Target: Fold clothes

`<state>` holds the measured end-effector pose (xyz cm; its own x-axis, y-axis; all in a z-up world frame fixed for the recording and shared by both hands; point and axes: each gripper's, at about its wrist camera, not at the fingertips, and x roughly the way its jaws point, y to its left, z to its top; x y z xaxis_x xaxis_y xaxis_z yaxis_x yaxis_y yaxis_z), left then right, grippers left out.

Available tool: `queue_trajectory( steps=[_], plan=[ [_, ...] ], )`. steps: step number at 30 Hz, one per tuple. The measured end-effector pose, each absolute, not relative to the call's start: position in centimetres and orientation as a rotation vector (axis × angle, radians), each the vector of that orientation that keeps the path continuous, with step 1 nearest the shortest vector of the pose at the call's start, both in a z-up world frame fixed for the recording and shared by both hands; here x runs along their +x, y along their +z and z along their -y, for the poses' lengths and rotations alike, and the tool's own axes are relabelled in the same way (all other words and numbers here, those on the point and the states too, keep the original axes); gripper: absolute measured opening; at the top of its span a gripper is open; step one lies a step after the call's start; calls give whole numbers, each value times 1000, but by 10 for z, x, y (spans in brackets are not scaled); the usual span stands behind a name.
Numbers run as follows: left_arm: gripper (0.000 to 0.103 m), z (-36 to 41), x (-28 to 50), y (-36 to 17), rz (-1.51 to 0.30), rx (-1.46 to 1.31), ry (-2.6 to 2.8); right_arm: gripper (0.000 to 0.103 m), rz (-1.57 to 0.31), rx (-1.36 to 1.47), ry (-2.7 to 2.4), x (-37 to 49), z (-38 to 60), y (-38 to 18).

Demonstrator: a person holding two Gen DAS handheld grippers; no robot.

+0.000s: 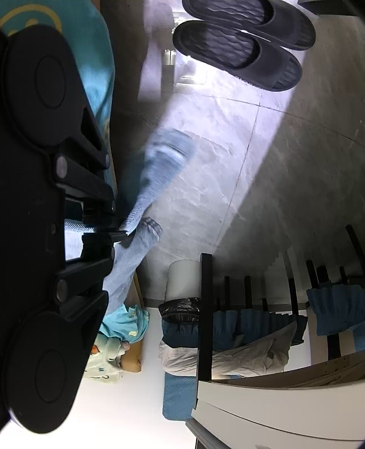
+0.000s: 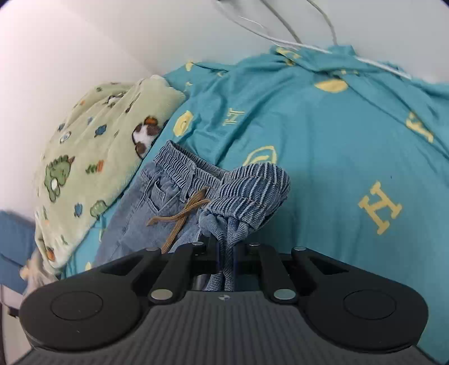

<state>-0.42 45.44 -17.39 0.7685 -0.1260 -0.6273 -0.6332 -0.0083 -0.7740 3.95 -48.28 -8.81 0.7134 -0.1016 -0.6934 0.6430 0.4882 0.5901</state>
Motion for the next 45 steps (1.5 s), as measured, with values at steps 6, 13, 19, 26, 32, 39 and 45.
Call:
queue_trajectory(
  steps=[6,13,19,26,32,39,45],
  plan=[
    [2,-459,54,-132,-632,-1556,461,8,-590,1000,-450,86,496,-52],
    [2,-450,182,-105,-691,-1533,535,8,-609,968,-467,211,493,-22],
    [2,-441,294,-121,-780,-1449,597,8,-675,928,-491,319,494,-59],
    [2,-425,390,-172,-884,-1300,670,8,-727,871,-486,382,499,-115],
    [18,-404,402,-196,-909,-1178,577,10,-728,696,-417,389,488,-134],
    [29,-350,374,-146,-809,-884,392,49,-614,588,-272,327,481,-101],
    [33,-263,332,-85,-748,-642,214,49,-613,482,-296,264,467,-85]
  ],
)
